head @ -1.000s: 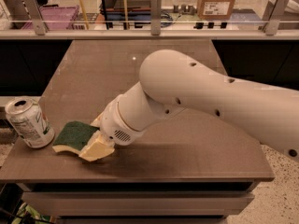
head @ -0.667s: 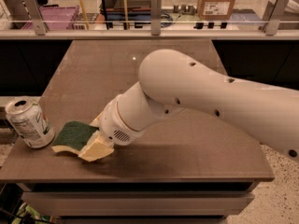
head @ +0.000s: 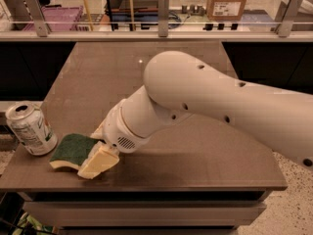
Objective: Move sponge near 7up can
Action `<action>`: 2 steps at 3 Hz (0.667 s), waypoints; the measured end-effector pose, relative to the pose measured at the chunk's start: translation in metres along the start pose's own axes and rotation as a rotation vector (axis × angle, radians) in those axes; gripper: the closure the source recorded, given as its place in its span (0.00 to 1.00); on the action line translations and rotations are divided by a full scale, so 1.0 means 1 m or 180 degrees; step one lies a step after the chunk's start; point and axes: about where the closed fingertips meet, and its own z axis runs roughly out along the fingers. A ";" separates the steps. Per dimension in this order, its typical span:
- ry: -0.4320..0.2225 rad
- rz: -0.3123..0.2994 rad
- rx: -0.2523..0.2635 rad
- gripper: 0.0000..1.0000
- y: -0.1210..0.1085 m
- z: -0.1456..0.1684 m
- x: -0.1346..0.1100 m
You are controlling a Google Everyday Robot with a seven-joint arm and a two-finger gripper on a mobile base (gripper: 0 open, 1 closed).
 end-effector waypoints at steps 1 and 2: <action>0.0003 -0.0012 0.0003 0.00 0.001 0.000 -0.001; 0.0003 -0.0012 0.0003 0.00 0.001 0.000 -0.001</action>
Offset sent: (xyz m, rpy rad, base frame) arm -0.0008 0.0006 0.0009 -0.0008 -0.0026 0.0017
